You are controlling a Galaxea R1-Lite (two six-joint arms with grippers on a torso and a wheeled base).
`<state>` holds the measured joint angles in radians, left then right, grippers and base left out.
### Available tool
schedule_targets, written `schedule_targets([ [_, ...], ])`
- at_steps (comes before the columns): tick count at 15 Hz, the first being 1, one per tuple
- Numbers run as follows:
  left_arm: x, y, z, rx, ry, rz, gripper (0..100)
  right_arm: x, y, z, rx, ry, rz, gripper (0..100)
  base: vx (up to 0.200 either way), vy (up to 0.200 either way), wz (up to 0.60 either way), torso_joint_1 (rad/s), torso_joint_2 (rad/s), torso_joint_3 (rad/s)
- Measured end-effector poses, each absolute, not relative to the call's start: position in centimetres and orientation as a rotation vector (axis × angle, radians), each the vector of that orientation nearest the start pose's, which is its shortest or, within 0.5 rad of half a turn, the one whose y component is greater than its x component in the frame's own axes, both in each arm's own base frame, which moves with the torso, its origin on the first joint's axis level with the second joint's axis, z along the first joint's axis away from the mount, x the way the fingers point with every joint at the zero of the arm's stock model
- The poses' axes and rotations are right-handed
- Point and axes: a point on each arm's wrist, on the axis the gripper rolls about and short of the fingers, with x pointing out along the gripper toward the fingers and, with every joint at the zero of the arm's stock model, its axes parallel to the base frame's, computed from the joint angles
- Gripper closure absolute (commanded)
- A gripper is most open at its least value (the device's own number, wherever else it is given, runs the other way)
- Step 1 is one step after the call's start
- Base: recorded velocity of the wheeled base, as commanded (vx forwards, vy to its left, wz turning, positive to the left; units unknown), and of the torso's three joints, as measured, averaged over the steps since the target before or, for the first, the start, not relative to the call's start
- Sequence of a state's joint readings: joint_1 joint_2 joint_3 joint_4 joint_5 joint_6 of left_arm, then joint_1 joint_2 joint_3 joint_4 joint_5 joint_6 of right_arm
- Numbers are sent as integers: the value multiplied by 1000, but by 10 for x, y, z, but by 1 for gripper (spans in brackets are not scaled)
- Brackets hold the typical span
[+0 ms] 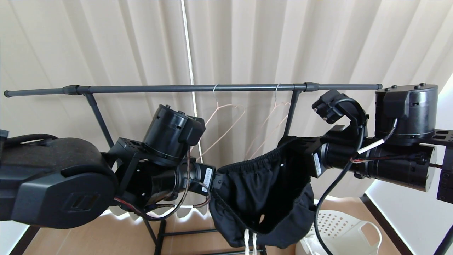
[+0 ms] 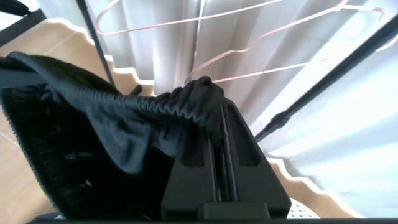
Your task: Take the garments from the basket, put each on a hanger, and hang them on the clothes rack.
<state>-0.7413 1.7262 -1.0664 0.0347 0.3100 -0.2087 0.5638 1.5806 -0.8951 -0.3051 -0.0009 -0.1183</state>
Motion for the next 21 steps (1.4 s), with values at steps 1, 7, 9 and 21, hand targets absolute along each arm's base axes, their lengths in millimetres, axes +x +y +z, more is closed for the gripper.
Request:
schedule_targets([
  [1,236,-198,183,153,656,-373,0,238,149,210,-228,335,574,100,0,0,0,0,0,0],
  [7,259,-160,190,133,525,-560,0,244,144,209,-247,336,536,100,0,0,0,0,0,0],
  [9,265,-154,192,133,496,-540,0,244,143,210,-251,332,534,100,0,0,0,0,0,0],
  [21,356,-175,189,221,402,-416,0,239,134,212,-347,301,522,100,0,0,0,0,0,0],
])
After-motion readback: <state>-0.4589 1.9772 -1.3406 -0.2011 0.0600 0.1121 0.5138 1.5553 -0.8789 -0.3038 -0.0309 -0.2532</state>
